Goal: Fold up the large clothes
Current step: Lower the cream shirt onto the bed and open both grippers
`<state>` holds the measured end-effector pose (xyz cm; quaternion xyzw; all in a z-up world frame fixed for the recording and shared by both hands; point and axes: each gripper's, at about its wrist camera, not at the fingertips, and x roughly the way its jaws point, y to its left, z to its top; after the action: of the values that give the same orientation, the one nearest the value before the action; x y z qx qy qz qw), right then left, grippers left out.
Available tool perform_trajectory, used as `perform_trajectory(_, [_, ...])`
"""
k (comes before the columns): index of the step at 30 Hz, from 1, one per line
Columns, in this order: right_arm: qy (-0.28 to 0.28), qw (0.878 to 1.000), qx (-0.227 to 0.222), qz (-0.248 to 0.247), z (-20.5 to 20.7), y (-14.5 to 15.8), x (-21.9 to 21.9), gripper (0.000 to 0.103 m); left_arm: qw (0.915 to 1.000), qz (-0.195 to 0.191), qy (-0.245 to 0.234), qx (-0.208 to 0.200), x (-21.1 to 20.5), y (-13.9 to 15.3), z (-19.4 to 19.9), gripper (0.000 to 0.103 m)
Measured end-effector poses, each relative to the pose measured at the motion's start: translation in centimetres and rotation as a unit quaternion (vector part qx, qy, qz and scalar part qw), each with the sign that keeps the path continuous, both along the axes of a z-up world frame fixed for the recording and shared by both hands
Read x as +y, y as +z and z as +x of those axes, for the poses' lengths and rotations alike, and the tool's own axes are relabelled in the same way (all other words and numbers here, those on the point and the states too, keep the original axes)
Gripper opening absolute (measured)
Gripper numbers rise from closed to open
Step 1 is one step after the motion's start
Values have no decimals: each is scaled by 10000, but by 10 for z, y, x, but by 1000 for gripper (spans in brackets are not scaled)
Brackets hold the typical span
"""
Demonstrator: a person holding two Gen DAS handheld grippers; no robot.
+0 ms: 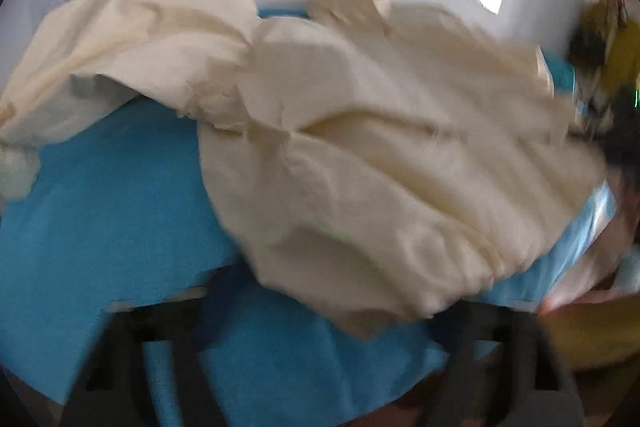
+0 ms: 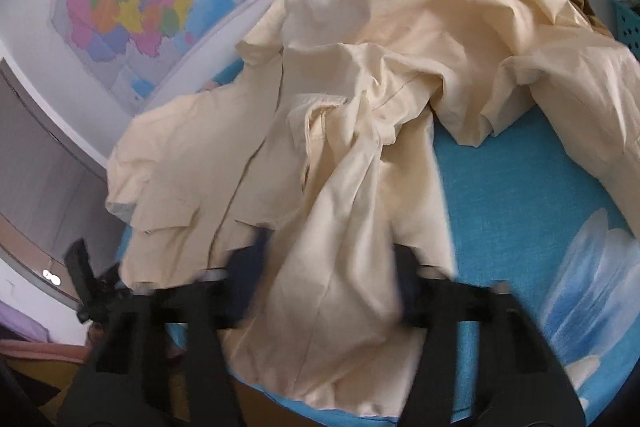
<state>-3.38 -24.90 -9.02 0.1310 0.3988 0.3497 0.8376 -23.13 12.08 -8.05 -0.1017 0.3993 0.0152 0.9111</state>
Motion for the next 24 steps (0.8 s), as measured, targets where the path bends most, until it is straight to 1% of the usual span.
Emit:
perform_trajectory(1, [27,10000,-8,64,-1,4,0,19,9997,-161,170,5,7,4,-1,18])
perform_trajectory(2, [104,9996,23,265,-2,11,0,17,9988,-307,369,-44,14,10,-2,15])
perform_trajectory(4, [154,9991,-123,371,-7,27,3,13,9962,-633,554,-206,27,27,-10,11])
perform_trajectory(6, [84,9983,-348,450,-8,48,2,11,9948,-650,713,-320,38,45,-16,10])
perform_trajectory(7, [10,9978,-320,587,-4,53,-2,9,9943,-692,749,-316,43,51,-18,10])
perform_trajectory(8, [-77,9961,-153,870,2,53,-9,9,9944,-688,757,-264,47,54,-18,10])
perform_trajectory(9, [-168,9956,-112,916,6,51,-12,8,9948,-656,752,-183,46,54,-17,10])
perform_trajectory(10, [-233,9966,-136,780,9,47,-11,7,9961,-579,667,-86,42,52,-15,10])
perform_trajectory(11, [-265,9969,-99,728,10,41,-9,7,9978,-416,512,56,37,47,-13,10])
perform_trajectory(12, [-310,9974,70,642,12,29,-7,7,9983,-141,494,286,33,40,-9,10])
perform_trajectory(14, [-249,9983,316,433,14,5,0,8,9966,-106,404,705,35,22,-5,10])
perform_trajectory(15, [-266,9983,354,387,13,-3,-1,15,9956,-141,475,796,40,17,-7,12])
perform_trajectory(16, [-267,9983,336,395,10,-7,-4,32,9957,-152,503,769,41,18,-3,12])
perform_trajectory(17, [-290,9986,261,359,5,-8,-5,43,9965,-155,482,670,41,19,-3,13])
perform_trajectory(18, [-286,9987,216,369,0,-7,-8,68,9975,-168,416,547,38,21,-4,20])
perform_trajectory(19, [-258,9984,187,468,-6,-7,-13,91,9978,-183,406,494,37,22,-5,31])
perform_trajectory(20, [-200,9978,172,613,-11,-6,-16,95,9981,-181,399,428,35,22,-5,40])
perform_trajectory(21, [-35,9970,172,748,-18,-6,-17,96,9984,-168,370,400,33,21,-5,56])
perform_trajectory(22, [149,9972,216,702,-24,-8,-14,96,9985,-75,349,423,29,18,-4,58])
perform_trajectory(23, [212,9976,228,611,-26,-10,-11,96,9984,7,319,457,26,15,-1,58])
perform_trajectory(24, [218,9988,249,370,-27,-16,-3,94,9985,54,249,485,21,10,3,55])
